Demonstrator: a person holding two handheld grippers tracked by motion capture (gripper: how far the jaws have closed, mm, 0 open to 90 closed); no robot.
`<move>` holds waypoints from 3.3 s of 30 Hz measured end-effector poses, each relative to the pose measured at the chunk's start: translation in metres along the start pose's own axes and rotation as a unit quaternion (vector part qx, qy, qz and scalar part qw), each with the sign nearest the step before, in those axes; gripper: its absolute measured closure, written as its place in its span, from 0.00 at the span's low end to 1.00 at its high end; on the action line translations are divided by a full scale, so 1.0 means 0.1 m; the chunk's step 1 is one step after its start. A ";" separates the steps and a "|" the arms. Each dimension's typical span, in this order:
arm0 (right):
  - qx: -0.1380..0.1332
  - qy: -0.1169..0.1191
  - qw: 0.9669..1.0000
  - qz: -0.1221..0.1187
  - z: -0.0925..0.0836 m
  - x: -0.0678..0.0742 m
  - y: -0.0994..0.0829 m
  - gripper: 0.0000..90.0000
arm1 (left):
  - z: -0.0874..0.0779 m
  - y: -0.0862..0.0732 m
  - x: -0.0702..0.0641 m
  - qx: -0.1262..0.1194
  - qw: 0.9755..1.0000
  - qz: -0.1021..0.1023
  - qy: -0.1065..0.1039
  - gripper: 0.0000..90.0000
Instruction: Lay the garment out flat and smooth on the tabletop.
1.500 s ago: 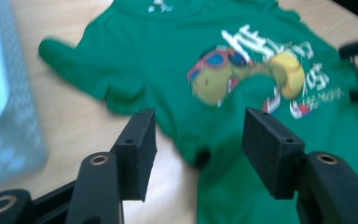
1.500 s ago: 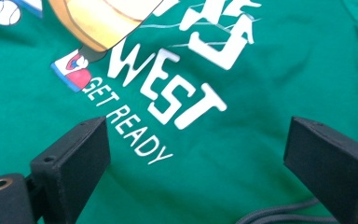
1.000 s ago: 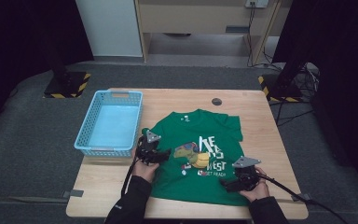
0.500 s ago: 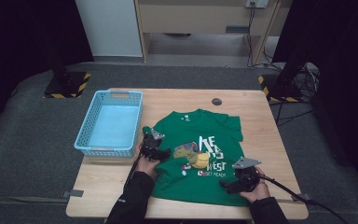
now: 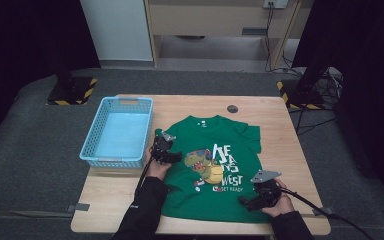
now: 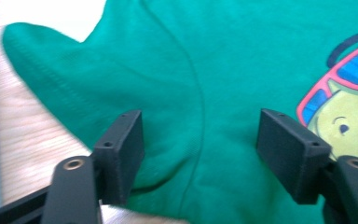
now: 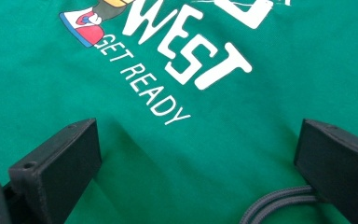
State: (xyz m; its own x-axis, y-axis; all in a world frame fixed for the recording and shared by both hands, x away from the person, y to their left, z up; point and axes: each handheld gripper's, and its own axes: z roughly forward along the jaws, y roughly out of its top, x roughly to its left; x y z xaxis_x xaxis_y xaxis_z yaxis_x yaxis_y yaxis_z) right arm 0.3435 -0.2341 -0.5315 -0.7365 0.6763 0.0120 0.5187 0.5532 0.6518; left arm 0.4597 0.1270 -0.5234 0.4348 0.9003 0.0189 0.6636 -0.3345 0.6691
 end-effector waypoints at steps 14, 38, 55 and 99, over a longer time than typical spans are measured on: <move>-0.049 -0.028 0.997 0.055 -0.04 -0.13 0.14 0.02 | -0.22 -0.17 -0.24 -0.004 0.998 0.040 -0.047 0.35; -0.020 -0.038 0.998 0.040 0.29 -0.42 0.28 0.00 | -0.03 -0.08 -0.08 -0.016 1.000 0.021 0.002 0.34; -0.027 -0.057 0.997 0.048 0.29 -0.41 0.28 0.01 | -0.03 0.01 -0.05 -0.019 1.000 0.003 -0.003 0.36; -0.086 -0.071 0.990 0.088 -0.20 -0.30 -0.09 0.01 | -0.84 -0.78 -0.26 -0.067 0.997 0.028 -0.022 0.26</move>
State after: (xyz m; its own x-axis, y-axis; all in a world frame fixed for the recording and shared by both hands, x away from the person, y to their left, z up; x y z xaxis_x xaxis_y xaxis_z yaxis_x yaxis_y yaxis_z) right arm 0.3519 -0.2693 -0.5226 -0.5662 0.8234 0.0373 0.5425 0.3382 0.7689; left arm 0.3453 0.1527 -0.5142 0.4968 0.8674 0.0274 0.5523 -0.3404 0.7610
